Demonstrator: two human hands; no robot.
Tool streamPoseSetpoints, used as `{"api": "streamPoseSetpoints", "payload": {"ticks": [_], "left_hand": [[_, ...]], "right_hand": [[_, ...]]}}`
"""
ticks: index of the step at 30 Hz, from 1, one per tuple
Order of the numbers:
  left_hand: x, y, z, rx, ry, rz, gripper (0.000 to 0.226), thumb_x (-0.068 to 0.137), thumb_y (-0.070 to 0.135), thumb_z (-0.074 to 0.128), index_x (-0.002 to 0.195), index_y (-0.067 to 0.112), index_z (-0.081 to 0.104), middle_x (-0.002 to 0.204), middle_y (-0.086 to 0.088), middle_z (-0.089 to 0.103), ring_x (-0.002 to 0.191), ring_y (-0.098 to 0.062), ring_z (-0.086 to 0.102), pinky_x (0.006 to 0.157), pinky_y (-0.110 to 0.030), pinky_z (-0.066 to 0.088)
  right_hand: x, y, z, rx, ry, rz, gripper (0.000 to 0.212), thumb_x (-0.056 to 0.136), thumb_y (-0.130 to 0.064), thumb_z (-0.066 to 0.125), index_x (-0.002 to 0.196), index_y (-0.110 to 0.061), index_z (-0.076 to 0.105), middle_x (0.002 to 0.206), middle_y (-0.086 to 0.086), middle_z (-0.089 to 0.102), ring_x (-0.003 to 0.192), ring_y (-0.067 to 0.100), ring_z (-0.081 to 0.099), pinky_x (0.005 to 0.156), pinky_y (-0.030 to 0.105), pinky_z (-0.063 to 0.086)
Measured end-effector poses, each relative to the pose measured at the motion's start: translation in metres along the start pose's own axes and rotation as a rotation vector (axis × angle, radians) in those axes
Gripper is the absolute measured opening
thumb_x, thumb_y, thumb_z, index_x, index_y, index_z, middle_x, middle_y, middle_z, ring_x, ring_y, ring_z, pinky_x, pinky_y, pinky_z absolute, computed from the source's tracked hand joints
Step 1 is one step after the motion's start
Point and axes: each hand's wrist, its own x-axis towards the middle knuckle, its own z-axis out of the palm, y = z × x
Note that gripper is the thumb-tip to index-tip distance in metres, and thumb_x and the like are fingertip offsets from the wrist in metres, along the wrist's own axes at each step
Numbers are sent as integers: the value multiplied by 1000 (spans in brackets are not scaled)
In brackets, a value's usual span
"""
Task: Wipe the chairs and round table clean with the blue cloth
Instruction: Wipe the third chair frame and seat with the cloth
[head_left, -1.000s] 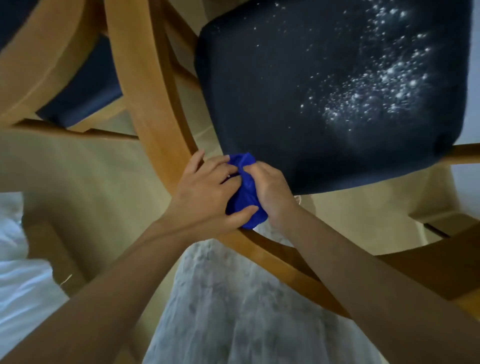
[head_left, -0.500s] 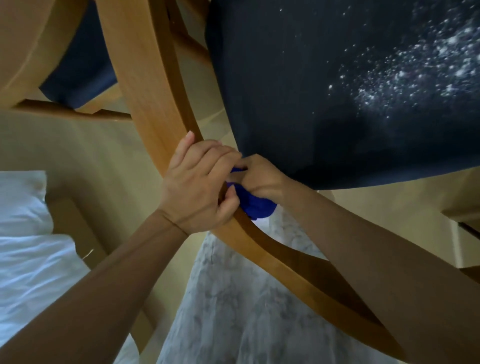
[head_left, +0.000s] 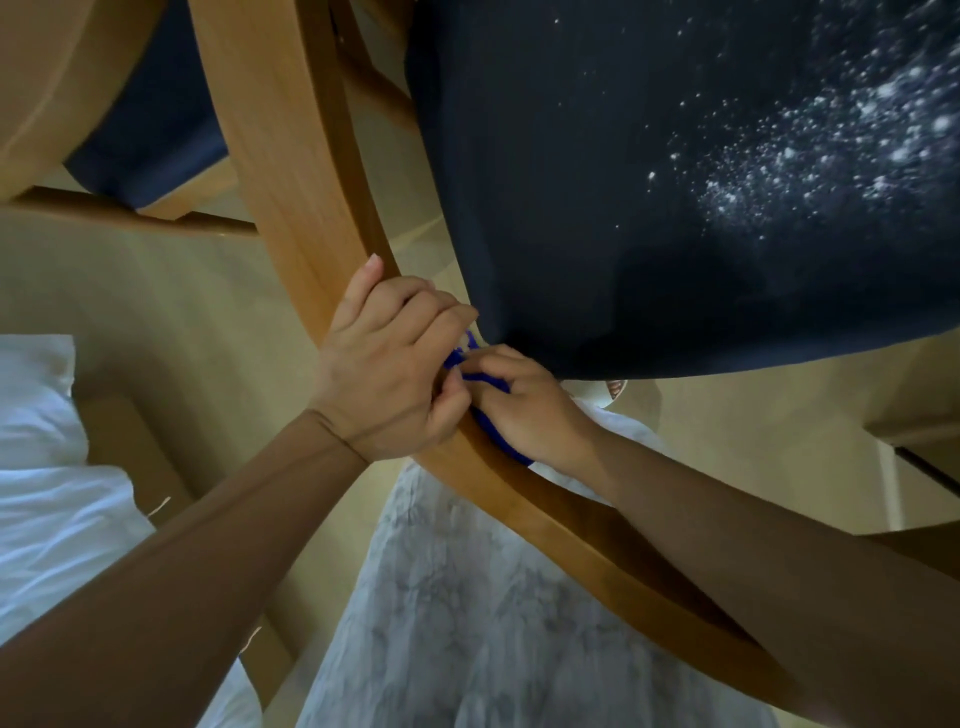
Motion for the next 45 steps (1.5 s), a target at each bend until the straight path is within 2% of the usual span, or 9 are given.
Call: {"api": "streamPoseSetpoints", "payload": {"ticks": [9, 12, 15, 22, 30, 33, 35, 38, 45], "left_hand": [[0, 2, 0, -31, -19, -22, 41, 74, 31, 45, 101, 9, 68, 96, -7, 68, 101, -22, 48, 113, -37, 11], [1, 3, -1, -72, -20, -24, 41, 76, 31, 47, 103, 9, 67, 103, -6, 68, 108, -21, 47, 114, -35, 10], [2, 2, -4, -117, -21, -34, 40, 82, 33, 47, 108, 10, 66, 112, -6, 66, 117, -20, 43, 114, -34, 8], [14, -16, -30, -218, 32, -49, 44, 82, 27, 46, 116, 5, 62, 124, -11, 60, 128, -22, 33, 113, -35, 9], [128, -120, -72, -227, 192, -391, 61, 93, 24, 46, 148, 13, 21, 156, -7, 14, 145, -23, 5, 113, -35, 1], [142, -127, -69, -232, 241, -405, 62, 90, 23, 46, 147, 9, 23, 155, -12, 19, 144, -28, 10, 112, -32, 3], [143, -125, -64, -216, 264, -408, 66, 86, 21, 50, 145, 7, 26, 153, -14, 24, 142, -31, 15, 112, -32, 5], [144, -127, -59, -176, 246, -422, 73, 78, 26, 52, 144, 8, 26, 152, -14, 25, 140, -30, 15, 111, -33, 8], [145, -135, -51, -146, 260, -363, 75, 78, 26, 55, 142, 10, 21, 149, -15, 24, 138, -31, 13, 112, -37, 9]], "right_hand": [[49, 20, -3, -365, 154, 243, 26, 92, -31, 53, 112, -16, 61, 107, 6, 63, 96, 21, 59, 90, 38, 48], [35, 5, -6, -135, 109, 150, 14, 91, -25, 55, 81, -20, 64, 83, 8, 65, 80, 23, 60, 82, 45, 51], [22, -23, -12, 97, 113, 33, 29, 92, -13, 53, 65, -18, 61, 66, 4, 59, 66, 18, 55, 70, 39, 46], [51, -101, -29, 247, 534, -9, 19, 90, -15, 54, 76, -22, 66, 73, -3, 62, 70, 8, 56, 67, 19, 47], [108, -196, -28, 666, 547, -202, 19, 96, -26, 46, 100, -19, 64, 98, 8, 67, 94, 20, 63, 92, 38, 49], [136, -216, -37, 631, 455, -283, 28, 96, -29, 48, 102, -8, 65, 97, 19, 63, 91, 31, 60, 91, 42, 48], [157, -219, -39, 555, 422, -292, 28, 95, -26, 51, 105, -6, 67, 95, 15, 64, 89, 23, 60, 88, 37, 48], [191, -216, -37, 472, 546, -268, 28, 91, -27, 57, 112, -11, 67, 111, 6, 67, 105, 16, 61, 98, 38, 48], [241, -188, -41, 455, 627, -34, 42, 80, -46, 53, 106, -17, 67, 107, 5, 65, 97, 19, 63, 94, 44, 49]]}}
